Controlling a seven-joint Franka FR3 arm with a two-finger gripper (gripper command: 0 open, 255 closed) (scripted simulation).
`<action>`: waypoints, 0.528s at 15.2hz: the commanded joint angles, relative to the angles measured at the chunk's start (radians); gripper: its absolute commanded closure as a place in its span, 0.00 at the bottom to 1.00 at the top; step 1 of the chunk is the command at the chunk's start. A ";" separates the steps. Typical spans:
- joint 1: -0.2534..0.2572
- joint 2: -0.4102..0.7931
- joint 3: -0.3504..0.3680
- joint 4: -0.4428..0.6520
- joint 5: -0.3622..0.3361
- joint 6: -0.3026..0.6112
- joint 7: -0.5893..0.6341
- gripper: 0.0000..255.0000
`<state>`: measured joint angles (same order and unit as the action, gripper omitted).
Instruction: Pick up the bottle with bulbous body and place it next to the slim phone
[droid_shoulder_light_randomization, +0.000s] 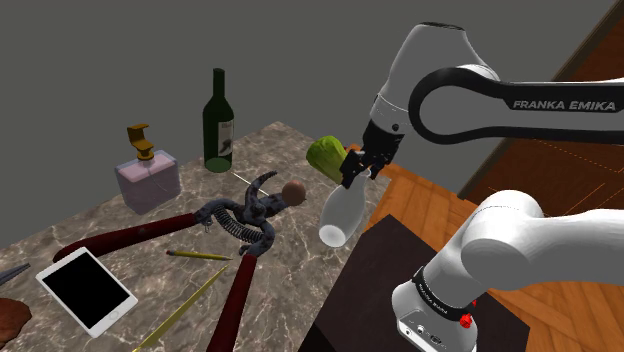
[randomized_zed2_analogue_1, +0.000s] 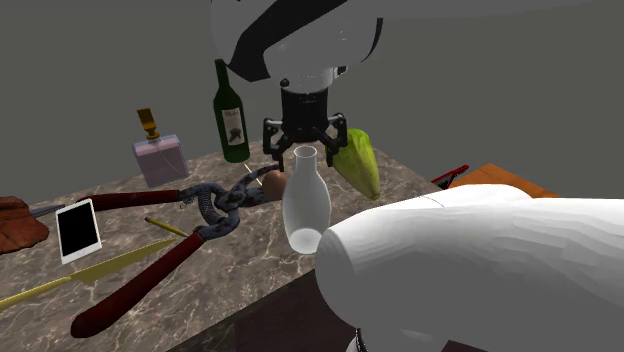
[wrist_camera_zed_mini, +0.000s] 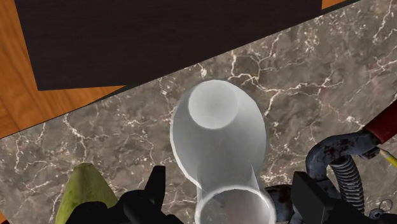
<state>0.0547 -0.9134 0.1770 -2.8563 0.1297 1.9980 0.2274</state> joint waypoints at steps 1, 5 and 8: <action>0.000 0.000 0.000 -0.001 0.000 0.001 0.000 0.00; 0.000 0.000 0.000 -0.001 0.000 0.001 0.000 0.00; 0.000 0.000 0.000 -0.001 0.000 0.001 0.000 1.00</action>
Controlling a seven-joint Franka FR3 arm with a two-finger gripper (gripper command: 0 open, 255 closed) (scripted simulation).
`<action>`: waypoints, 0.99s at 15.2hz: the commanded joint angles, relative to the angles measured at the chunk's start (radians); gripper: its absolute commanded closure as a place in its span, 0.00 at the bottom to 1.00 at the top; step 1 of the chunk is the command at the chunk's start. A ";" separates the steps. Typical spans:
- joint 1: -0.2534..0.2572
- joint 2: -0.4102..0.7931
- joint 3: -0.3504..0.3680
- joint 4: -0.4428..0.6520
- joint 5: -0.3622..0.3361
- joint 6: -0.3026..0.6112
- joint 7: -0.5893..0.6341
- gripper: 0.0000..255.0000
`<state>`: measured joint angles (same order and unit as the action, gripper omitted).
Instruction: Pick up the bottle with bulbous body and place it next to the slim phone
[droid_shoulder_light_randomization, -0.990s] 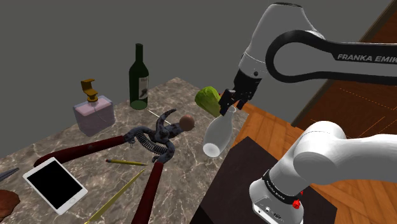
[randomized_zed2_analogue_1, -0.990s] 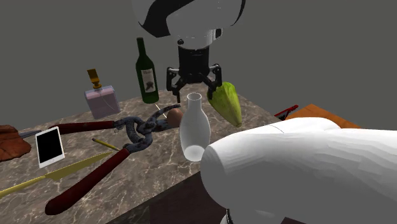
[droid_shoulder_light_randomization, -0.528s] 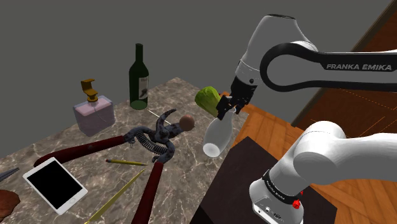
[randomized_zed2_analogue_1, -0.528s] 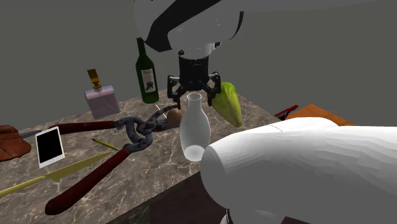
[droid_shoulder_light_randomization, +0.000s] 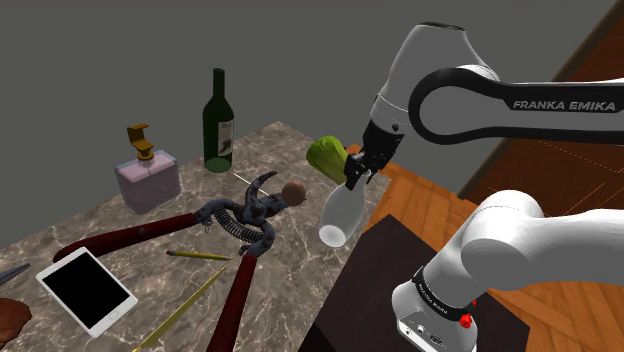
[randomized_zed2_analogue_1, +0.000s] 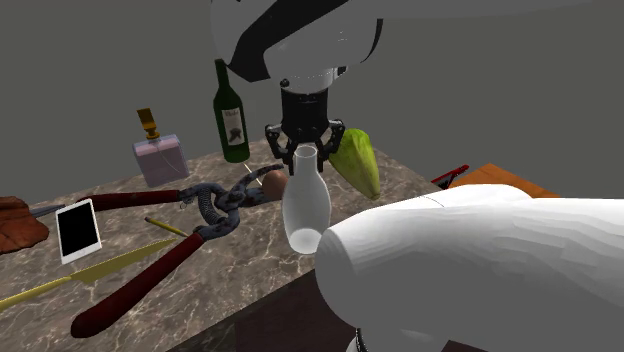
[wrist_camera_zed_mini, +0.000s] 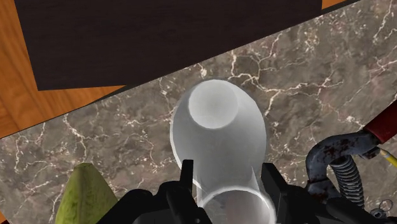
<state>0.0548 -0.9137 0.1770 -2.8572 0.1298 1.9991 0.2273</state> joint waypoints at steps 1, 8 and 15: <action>0.000 0.000 0.000 0.000 0.000 0.000 0.000 1.00; -0.001 -0.004 -0.002 0.011 -0.002 -0.016 0.000 1.00; -0.007 -0.021 -0.015 0.098 -0.015 -0.118 -0.001 1.00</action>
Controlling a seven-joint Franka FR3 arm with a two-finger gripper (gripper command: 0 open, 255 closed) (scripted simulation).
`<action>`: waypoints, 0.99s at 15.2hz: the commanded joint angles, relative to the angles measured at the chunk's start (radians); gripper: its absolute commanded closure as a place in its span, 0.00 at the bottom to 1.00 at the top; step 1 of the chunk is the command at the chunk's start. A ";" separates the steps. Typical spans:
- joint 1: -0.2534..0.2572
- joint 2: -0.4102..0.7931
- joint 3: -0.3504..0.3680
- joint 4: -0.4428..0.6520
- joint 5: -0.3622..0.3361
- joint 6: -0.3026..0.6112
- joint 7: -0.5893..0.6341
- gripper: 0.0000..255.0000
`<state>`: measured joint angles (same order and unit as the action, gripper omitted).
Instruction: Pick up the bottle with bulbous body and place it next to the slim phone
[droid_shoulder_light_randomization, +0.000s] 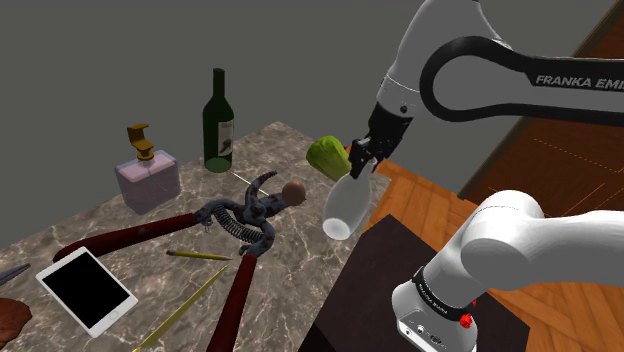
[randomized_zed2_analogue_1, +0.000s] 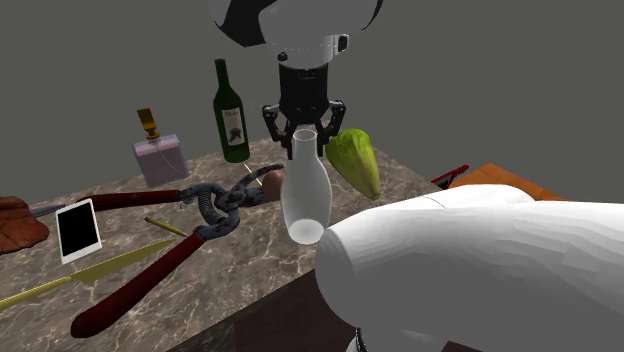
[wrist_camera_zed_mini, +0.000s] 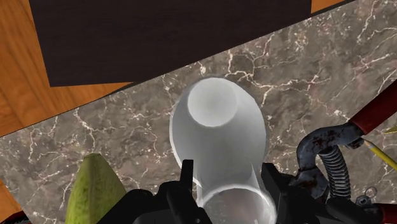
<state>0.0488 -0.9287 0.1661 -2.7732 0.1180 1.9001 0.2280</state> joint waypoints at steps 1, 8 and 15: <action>-0.002 -0.007 -0.005 0.026 -0.005 -0.033 -0.001 1.00; -0.008 -0.006 -0.016 0.121 -0.016 -0.126 -0.002 1.00; -0.014 0.007 -0.025 0.221 -0.025 -0.213 -0.002 1.00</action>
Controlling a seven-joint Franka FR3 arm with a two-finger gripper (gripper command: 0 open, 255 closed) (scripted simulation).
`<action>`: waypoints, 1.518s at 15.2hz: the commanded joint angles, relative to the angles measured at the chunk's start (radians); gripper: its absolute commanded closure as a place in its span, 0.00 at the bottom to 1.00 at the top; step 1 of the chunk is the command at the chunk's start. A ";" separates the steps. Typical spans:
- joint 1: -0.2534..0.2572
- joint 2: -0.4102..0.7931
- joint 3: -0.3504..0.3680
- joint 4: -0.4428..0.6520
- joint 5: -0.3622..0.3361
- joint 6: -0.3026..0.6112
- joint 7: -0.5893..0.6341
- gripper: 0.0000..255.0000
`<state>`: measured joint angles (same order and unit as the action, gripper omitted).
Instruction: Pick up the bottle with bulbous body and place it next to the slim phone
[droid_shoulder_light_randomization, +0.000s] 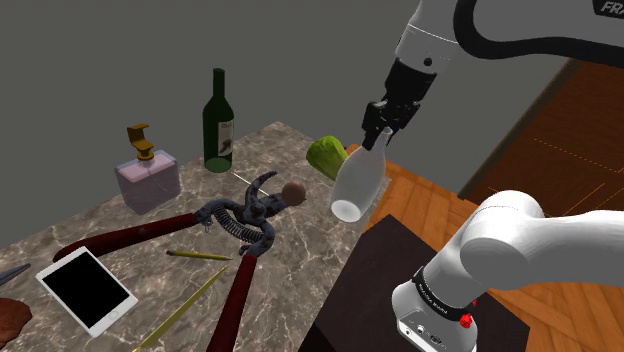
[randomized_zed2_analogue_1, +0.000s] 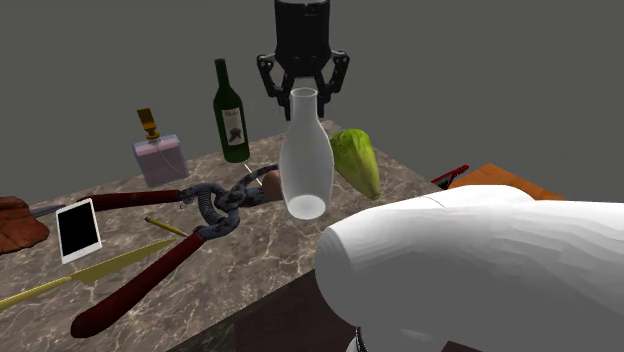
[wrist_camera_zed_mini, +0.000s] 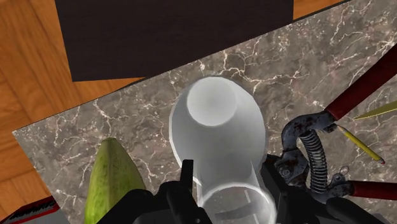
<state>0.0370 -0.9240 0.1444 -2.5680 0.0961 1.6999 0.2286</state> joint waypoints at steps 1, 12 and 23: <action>-0.003 0.005 -0.005 0.031 -0.004 -0.025 -0.002 1.00; -0.010 0.048 -0.016 0.203 -0.016 -0.155 -0.001 1.00; -0.017 0.111 -0.024 0.392 -0.026 -0.281 0.001 1.00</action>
<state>0.0207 -0.8217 0.1201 -2.1945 0.0700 1.4284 0.2277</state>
